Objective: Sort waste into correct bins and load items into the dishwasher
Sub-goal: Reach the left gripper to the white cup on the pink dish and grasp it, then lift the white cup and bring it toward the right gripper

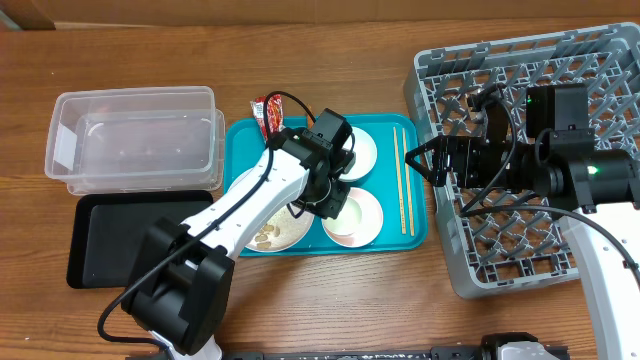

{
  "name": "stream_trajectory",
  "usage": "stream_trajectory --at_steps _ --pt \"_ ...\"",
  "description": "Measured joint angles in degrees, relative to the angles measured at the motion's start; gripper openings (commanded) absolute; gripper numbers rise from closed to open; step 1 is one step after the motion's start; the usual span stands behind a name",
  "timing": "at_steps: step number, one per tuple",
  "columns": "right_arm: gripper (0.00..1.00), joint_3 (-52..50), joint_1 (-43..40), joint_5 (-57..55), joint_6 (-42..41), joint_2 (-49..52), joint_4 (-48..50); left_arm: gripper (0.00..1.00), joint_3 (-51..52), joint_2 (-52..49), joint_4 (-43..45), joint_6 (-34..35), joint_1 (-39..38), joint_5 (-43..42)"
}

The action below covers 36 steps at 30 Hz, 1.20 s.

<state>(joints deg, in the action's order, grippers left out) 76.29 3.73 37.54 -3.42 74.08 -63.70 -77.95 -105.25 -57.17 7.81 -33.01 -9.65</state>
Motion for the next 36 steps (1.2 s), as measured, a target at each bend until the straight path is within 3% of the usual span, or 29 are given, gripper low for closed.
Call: stream_trajectory --at_steps 8,10,14,20,26,36 --pt "1.0 0.0 0.0 -0.5 0.0 0.0 0.1 0.04 -16.2 0.0 -10.6 0.2 1.8 -0.9" --pt "0.93 0.0 0.0 -0.9 0.0 0.0 0.2 0.04 -21.4 0.0 -11.1 0.5 4.5 -3.3" --pt "0.8 0.1 0.0 -0.3 -1.4 0.0 3.4 0.04 -25.1 0.0 -7.6 0.9 12.5 -16.6" --pt "0.79 0.3 0.2 8.4 -2.6 0.0 11.9 0.04 -25.4 0.0 -7.4 1.0 27.0 -46.6" --pt "0.8 0.4 4.7 13.0 -4.5 0.0 21.3 0.04 -25.4 0.0 -7.5 1.0 25.3 -63.7" --pt "0.8 0.5 5.4 17.0 -6.8 0.1 29.5 0.04 -25.4 0.0 -7.5 1.3 19.9 -70.4"
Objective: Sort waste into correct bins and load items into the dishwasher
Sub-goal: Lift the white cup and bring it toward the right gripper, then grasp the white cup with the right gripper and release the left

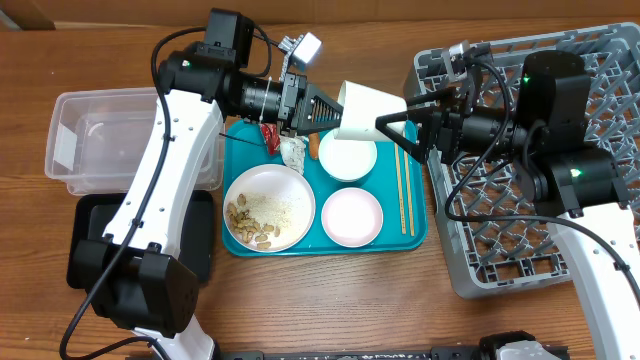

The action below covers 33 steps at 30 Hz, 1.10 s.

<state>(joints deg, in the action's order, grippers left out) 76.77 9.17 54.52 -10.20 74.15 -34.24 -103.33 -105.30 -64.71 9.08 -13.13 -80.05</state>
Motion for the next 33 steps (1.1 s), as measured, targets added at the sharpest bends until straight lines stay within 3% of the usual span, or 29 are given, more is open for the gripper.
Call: stream_trajectory --at_steps 8,13,16,18,19,20,23,24,25,29,33 --pt "0.79 0.0 0.0 7.6 0.0 0.4 3.3 0.04 0.0 0.0 0.3 0.0 -1.5 -4.1" --pt "0.73 0.0 0.0 9.9 0.4 0.4 3.1 0.04 0.0 0.0 1.8 0.0 -1.5 -6.7" --pt "0.61 0.1 -0.1 10.3 0.7 0.4 3.0 0.04 0.0 0.0 3.2 0.0 -1.5 -7.1" --pt "0.58 0.2 -0.2 10.6 0.7 0.4 2.9 0.13 0.0 0.0 3.5 0.0 -1.5 -7.5" --pt "0.53 0.2 -0.1 10.7 0.6 0.4 2.9 0.34 0.0 0.0 3.7 -0.2 -1.5 -7.5" --pt "0.52 0.2 -0.1 10.7 0.8 0.4 2.8 0.47 0.0 0.0 3.7 -0.1 -1.5 -7.6" --pt "0.49 0.2 -0.1 10.6 0.8 0.4 2.7 0.72 0.0 0.0 3.8 0.1 -1.5 -6.9" --pt "0.49 0.2 -0.2 10.6 0.8 0.4 2.7 0.94 0.0 0.0 3.9 0.2 -1.5 -6.1" --pt "0.5 0.2 -0.4 10.0 0.7 0.4 2.3 1.0 0.0 0.0 3.8 0.0 -1.5 -4.6" --pt "0.5 0.2 -3.4 4.2 0.0 -0.9 -4.7 1.0 0.0 0.0 3.9 0.0 -1.0 1.5" --pt "0.5 1.9 -8.2 -14.5 -1.0 -5.3 -20.0 1.0 -0.1 -0.1 3.8 0.0 1.2 4.3"
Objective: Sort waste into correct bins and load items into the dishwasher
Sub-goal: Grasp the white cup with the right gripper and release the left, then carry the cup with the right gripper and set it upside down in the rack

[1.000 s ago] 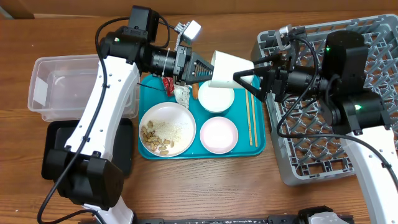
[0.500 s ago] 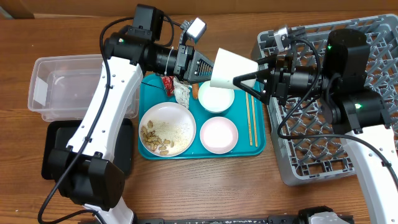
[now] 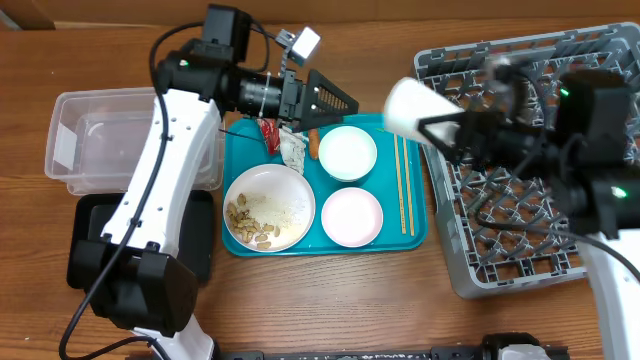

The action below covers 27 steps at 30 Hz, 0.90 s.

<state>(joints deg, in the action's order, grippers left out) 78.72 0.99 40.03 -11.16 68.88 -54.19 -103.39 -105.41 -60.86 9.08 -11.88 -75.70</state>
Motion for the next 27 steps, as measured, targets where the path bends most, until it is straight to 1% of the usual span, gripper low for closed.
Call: stream_trajectory --at_steps 3,7,12,16,20,21,22,23,24,26,27 --pt "0.5 1.2 -2.6 -14.7 -2.6 -2.4 -8.4 1.0 0.0 0.0 -0.1 0.0 1.6 1.0" --pt "0.5 1.7 -4.1 -24.9 -5.4 -2.4 -15.6 1.0 0.0 0.0 -0.9 0.0 3.0 4.2" --pt "0.5 1.8 -4.3 -34.6 -9.9 1.9 -23.0 1.0 0.0 0.0 -4.1 0.0 3.0 10.5" --pt "0.5 1.8 -4.3 -41.3 -12.9 8.0 -25.2 1.0 0.0 0.3 -6.9 -0.2 3.0 15.6" --pt "0.5 1.8 -4.3 -45.0 -14.7 14.4 -26.1 1.0 0.0 2.2 -9.3 -0.8 3.0 20.4" --pt "0.52 1.8 -4.3 -45.6 -14.9 16.5 -26.0 1.0 0.0 2.9 -9.9 -1.2 3.0 21.4" --pt "0.59 1.8 -4.3 -46.2 -15.1 18.1 -25.7 1.0 0.0 3.5 -10.3 -1.6 3.0 22.1" --pt "0.7 1.8 -4.3 -46.6 -15.3 19.4 -25.3 1.0 0.0 4.2 -10.5 -2.1 3.0 22.9" --pt "0.77 1.8 -4.3 -47.0 -15.4 20.9 -24.6 1.0 0.0 4.8 -10.5 -2.4 3.0 23.4" --pt "0.83 1.8 -4.3 -47.5 -15.8 23.3 -23.6 1.0 0.0 5.7 -11.1 -3.2 3.0 23.5" --pt "0.84 1.8 -4.3 -47.5 -15.8 23.7 -23.6 1.0 0.0 5.9 -11.2 -3.3 3.0 23.5"
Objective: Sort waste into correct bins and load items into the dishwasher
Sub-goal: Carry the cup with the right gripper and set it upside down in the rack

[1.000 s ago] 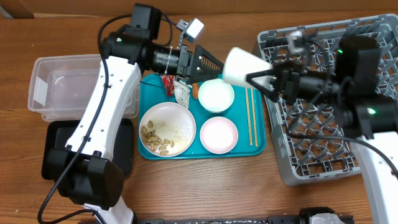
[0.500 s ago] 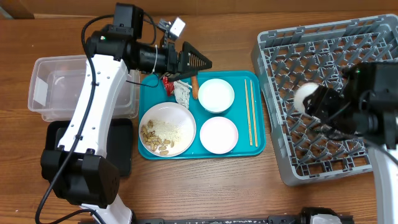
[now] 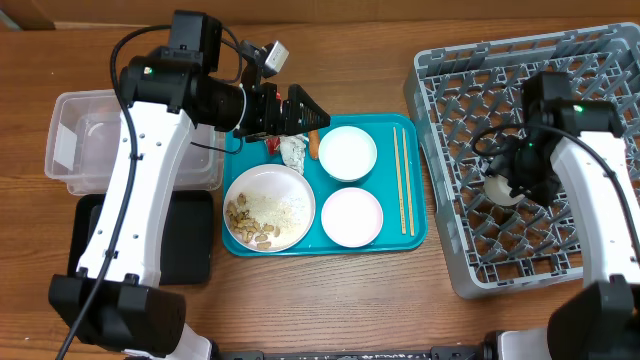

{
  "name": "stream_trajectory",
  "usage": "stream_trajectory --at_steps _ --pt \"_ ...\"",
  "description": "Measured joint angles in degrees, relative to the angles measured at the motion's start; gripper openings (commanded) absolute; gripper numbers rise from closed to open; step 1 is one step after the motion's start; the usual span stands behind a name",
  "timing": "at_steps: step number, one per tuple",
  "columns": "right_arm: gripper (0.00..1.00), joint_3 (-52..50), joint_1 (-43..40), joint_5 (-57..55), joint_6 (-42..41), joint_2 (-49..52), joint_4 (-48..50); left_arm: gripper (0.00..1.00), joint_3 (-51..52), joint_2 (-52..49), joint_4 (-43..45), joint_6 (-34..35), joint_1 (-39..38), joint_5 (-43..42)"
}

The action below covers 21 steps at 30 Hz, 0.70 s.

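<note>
A white cup sits low among the left-middle cells of the grey dishwasher rack. My right gripper points down onto it and looks shut on it. My left gripper hovers over the back left corner of the teal tray, side-on, with nothing in it; its jaw gap is hidden. On the tray are a bowl of food scraps, two small white dishes and a pair of chopsticks. A red wrapper and a crumpled tissue lie below the left gripper.
Stacked clear plastic bins stand at the left, with a black tray in front of them. The rack fills the right side, close to the teal tray's right rim. Wooden table surface runs along the front edge.
My right gripper held the cup high at the rack's left edge; now cup and gripper are down inside the rack. My left arm has drawn back to the left.
My left gripper was first down on the tray among the dishes while the right waited by the rack. Then the left held a white cup above the tray with the right gripper at its other end. Then the right held it alone, and now it is in the rack.
</note>
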<state>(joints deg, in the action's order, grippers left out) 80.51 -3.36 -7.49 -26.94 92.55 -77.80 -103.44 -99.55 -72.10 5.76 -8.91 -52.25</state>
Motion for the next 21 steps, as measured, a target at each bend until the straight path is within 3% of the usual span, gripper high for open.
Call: stream_trajectory --at_steps 4,7,14,17,21 --pt "0.85 0.5 0.0 0.0 -0.1 0.4 -1.6 0.87 0.0 0.1 -0.2 -1.5 -0.1 0.2" --pt "0.86 3.3 0.0 0.1 0.0 0.4 -3.5 0.84 0.0 0.1 -0.7 -1.9 -1.3 4.5" --pt "0.86 10.0 1.0 9.4 6.7 -4.8 0.3 0.8 0.0 0.1 -3.7 -0.4 -10.6 26.7" --pt "0.8 10.6 3.3 15.5 9.3 -7.6 1.7 0.81 0.0 0.1 -4.1 2.4 -13.8 33.9" --pt "0.72 10.7 8.9 19.6 10.9 -8.0 2.7 0.59 0.0 0.1 -3.8 6.0 -14.2 40.3"
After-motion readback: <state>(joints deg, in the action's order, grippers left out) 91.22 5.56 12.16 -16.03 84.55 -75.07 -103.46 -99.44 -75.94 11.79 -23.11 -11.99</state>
